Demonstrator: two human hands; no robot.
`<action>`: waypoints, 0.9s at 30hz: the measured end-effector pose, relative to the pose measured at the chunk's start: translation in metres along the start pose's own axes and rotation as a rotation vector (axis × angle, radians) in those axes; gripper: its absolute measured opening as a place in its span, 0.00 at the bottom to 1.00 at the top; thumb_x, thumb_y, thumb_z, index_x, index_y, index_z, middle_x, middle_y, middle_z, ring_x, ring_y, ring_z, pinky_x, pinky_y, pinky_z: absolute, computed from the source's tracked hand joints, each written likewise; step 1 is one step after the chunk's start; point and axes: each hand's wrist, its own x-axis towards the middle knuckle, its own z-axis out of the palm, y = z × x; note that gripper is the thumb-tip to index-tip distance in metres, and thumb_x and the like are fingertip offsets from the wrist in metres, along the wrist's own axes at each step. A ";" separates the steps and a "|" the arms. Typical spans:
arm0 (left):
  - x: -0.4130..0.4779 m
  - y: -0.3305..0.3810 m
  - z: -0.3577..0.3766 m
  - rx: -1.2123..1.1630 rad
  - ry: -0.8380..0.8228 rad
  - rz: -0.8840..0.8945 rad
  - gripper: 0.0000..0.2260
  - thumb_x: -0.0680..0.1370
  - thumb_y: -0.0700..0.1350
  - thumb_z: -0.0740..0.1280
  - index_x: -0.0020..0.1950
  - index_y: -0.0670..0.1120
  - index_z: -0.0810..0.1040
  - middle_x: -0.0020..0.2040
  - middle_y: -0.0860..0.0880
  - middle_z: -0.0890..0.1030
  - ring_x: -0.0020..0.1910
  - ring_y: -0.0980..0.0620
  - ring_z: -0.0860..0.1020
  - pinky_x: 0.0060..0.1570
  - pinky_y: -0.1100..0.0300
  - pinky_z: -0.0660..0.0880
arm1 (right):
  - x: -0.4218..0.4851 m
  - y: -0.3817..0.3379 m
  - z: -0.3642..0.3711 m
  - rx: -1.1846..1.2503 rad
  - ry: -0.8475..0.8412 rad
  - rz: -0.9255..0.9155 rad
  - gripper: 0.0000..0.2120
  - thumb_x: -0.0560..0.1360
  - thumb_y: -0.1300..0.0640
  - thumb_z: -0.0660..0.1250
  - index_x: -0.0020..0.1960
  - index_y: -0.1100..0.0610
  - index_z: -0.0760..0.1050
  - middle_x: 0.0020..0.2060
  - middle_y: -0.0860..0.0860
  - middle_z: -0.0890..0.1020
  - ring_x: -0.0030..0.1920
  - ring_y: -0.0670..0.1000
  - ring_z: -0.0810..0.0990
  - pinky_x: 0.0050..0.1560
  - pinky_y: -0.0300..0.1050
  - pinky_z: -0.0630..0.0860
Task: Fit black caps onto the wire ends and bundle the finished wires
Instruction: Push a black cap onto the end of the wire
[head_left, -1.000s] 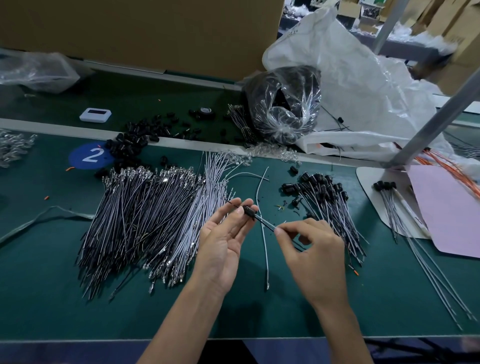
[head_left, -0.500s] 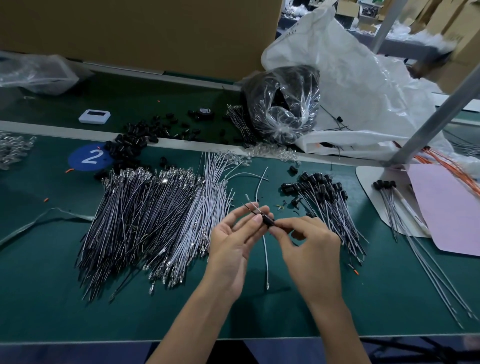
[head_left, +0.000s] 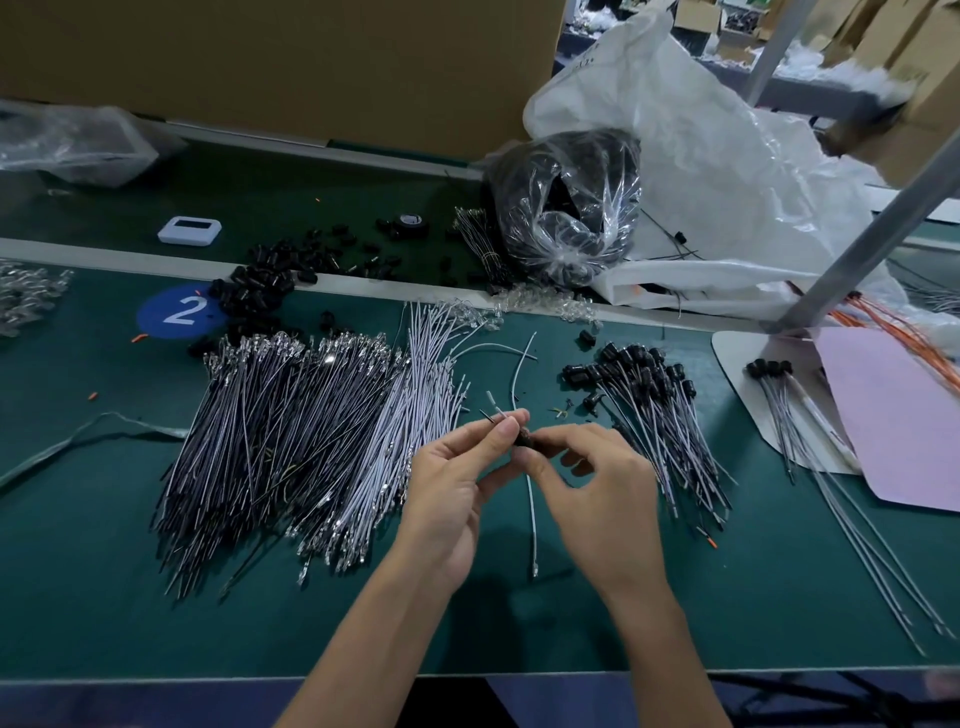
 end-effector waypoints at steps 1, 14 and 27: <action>0.000 0.002 -0.001 0.027 -0.007 0.005 0.06 0.66 0.42 0.72 0.39 0.43 0.87 0.44 0.45 0.85 0.44 0.51 0.83 0.42 0.61 0.80 | 0.000 0.000 0.001 0.022 0.005 0.003 0.07 0.70 0.52 0.76 0.45 0.53 0.84 0.40 0.44 0.82 0.43 0.43 0.77 0.46 0.33 0.71; 0.007 0.045 -0.026 -0.120 0.185 0.159 0.05 0.69 0.40 0.70 0.36 0.44 0.86 0.41 0.45 0.86 0.38 0.52 0.84 0.39 0.63 0.81 | -0.005 0.014 -0.019 0.342 0.093 0.049 0.07 0.65 0.61 0.79 0.40 0.52 0.84 0.48 0.45 0.83 0.51 0.46 0.83 0.55 0.40 0.77; -0.005 0.027 -0.026 0.095 0.051 0.117 0.23 0.70 0.48 0.71 0.64 0.47 0.74 0.56 0.47 0.83 0.54 0.50 0.81 0.52 0.55 0.77 | 0.020 -0.012 -0.022 1.006 0.091 0.201 0.17 0.72 0.53 0.69 0.58 0.56 0.71 0.32 0.54 0.83 0.33 0.49 0.81 0.41 0.42 0.80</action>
